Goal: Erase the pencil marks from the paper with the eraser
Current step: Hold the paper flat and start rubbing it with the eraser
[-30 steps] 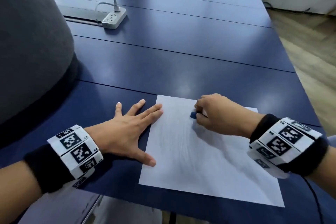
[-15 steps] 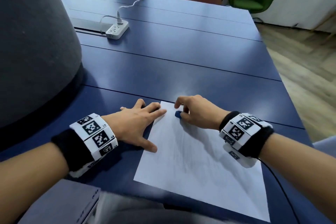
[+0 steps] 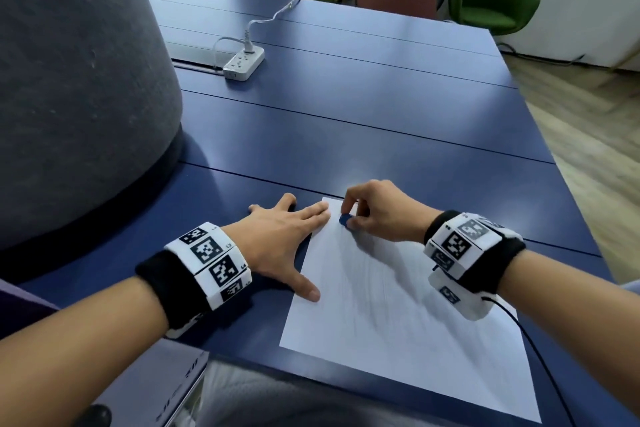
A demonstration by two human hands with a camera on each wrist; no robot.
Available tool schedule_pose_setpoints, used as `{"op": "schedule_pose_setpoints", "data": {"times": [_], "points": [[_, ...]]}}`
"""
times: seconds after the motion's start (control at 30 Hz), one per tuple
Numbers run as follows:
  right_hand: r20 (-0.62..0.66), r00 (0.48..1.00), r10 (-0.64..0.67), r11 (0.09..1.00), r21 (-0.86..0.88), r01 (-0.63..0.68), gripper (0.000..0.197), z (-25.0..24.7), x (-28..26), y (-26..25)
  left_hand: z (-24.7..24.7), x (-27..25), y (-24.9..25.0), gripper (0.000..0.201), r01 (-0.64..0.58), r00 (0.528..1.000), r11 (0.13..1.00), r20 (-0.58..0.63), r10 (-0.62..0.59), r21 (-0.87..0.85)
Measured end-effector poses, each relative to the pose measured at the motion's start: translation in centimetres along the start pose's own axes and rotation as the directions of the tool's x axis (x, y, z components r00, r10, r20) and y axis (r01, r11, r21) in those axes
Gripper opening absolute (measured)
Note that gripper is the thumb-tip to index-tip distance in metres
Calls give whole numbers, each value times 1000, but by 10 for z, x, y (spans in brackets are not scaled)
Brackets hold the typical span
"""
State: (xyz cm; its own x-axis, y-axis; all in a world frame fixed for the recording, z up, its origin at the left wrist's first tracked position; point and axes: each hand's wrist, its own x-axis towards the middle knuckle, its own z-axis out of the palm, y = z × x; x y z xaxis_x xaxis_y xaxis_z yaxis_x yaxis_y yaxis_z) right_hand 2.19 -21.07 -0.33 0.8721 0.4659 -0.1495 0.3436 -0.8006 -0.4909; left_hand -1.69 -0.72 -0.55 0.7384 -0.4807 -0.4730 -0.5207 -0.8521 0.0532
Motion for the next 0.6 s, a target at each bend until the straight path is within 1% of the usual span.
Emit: {"op": "schedule_pose_setpoints", "data": {"times": [0.1, 0.2, 0.27, 0.3, 0.37, 0.43, 0.53, 0.6], "points": [[-58, 996, 69, 996, 54, -66, 11, 1, 4, 4, 1, 1, -1, 133, -8, 1000, 1000, 13, 8, 11], [3, 999, 44, 996, 81, -44, 7, 9, -5, 0, 2, 1, -1, 133, -20, 1000, 1000, -3, 20, 16], [53, 998, 29, 997, 70, -32, 8, 8, -7, -4, 2, 1, -2, 135, -24, 1000, 999, -5, 25, 21], [55, 998, 36, 998, 58, -40, 10, 6, -5, -4, 2, 0, -2, 137, -25, 1000, 1000, 3, 25, 19], [12, 998, 66, 997, 44, -67, 13, 2, 1, -2, 2, 0, -3, 141, -25, 999, 999, 21, 25, 23], [-21, 997, 75, 996, 52, -74, 12, 4, 3, -2, 3, 1, -5, 144, -26, 1000, 999, 13, 26, 31], [46, 999, 10, 997, 78, -14, 10, 16, -10, -12, 6, 3, -6, 143, -28, 1000, 999, 1, 28, 25], [94, 995, -19, 998, 65, 13, 10, 18, -13, -16, 6, 3, -6, 142, -31, 1000, 999, 0, 31, 17]]}}
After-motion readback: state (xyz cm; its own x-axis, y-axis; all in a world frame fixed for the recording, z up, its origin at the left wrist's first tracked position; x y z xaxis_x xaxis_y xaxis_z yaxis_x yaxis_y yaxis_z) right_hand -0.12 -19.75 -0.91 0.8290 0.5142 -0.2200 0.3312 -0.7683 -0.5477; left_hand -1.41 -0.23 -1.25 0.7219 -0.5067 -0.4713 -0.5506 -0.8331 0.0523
